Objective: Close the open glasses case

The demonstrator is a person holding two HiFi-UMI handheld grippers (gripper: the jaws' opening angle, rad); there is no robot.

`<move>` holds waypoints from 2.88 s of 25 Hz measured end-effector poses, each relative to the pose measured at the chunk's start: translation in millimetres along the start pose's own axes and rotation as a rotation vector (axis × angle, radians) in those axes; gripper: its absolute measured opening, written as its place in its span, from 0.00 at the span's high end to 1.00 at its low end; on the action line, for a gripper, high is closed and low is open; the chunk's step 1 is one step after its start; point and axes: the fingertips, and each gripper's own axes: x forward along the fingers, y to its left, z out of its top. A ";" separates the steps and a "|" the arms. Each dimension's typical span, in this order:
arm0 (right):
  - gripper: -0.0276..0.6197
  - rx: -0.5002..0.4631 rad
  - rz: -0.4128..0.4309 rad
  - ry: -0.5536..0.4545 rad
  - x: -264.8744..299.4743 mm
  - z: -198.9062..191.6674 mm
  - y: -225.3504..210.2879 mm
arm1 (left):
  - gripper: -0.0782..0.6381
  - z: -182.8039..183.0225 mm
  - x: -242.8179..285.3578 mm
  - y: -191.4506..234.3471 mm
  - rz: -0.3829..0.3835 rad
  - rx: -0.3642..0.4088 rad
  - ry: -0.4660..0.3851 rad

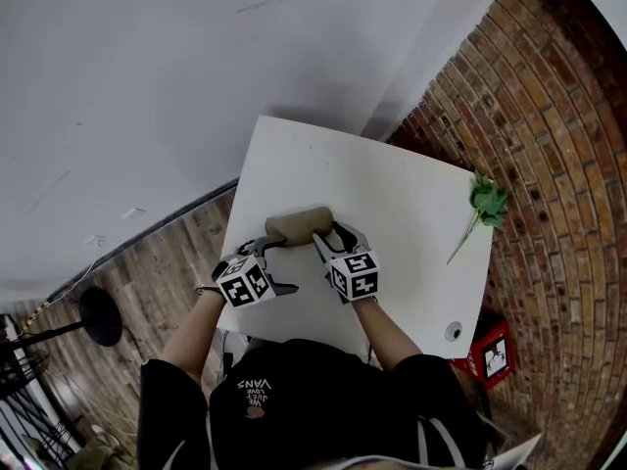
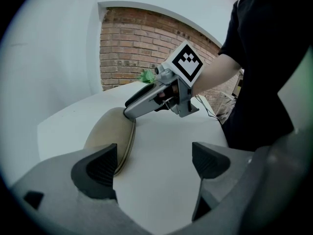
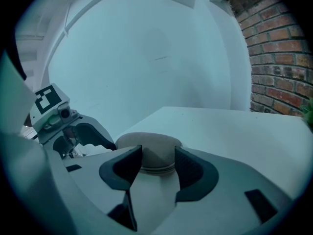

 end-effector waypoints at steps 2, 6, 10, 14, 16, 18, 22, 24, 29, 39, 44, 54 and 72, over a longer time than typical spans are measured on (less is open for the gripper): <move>0.63 0.000 0.005 -0.007 0.2 -0.7 -0.1 | 0.22 -0.4 2.0 -0.1 0.013 0.002 0.010; 0.64 0.001 0.009 -0.032 -0.6 -2.2 1.1 | 0.22 1.6 3.8 -0.3 0.026 -0.037 -0.010; 0.64 -0.001 0.008 -0.042 -0.5 -4.0 1.0 | 0.24 0.8 6.0 1.5 0.031 -0.069 0.002; 0.64 -0.017 0.015 -0.042 -0.2 -3.4 0.2 | 0.26 -2.2 8.8 2.2 0.014 -0.073 0.059; 0.64 -0.017 0.020 -0.042 0.2 -2.7 -0.3 | 0.30 -6.4 10.0 -1.0 0.009 -0.037 0.111; 0.64 0.006 0.027 -0.041 1.4 -2.6 -0.3 | 0.30 -9.6 9.0 -6.1 0.018 0.023 0.172; 0.63 0.023 0.029 -0.043 3.4 0.3 -2.9 | 0.24 3.5 8.0 -8.5 0.051 0.072 0.156; 0.63 0.023 0.025 -0.033 2.6 -0.3 -4.3 | 0.24 10.1 7.3 -5.3 0.059 0.018 0.108; 0.62 0.032 0.011 -0.041 -6.5 2.0 -10.1 | 0.24 21.8 -4.9 11.8 0.173 -0.015 0.026; 0.62 0.029 0.020 -0.103 -50.6 10.7 -15.3 | 0.30 37.6 -46.4 22.7 0.458 -0.112 -0.122; 0.62 -0.002 0.049 -0.124 -76.2 8.3 -11.0 | 0.31 39.0 -61.6 5.6 0.564 -0.134 -0.146; 0.62 -0.081 0.151 -0.145 -125.6 -10.5 12.7 | 0.32 28.8 -95.2 -51.3 0.775 -0.215 -0.196; 0.74 -0.083 0.099 -0.190 -188.0 -43.3 77.6 | 0.64 -2.5 -107.1 -133.4 0.820 -0.207 -0.251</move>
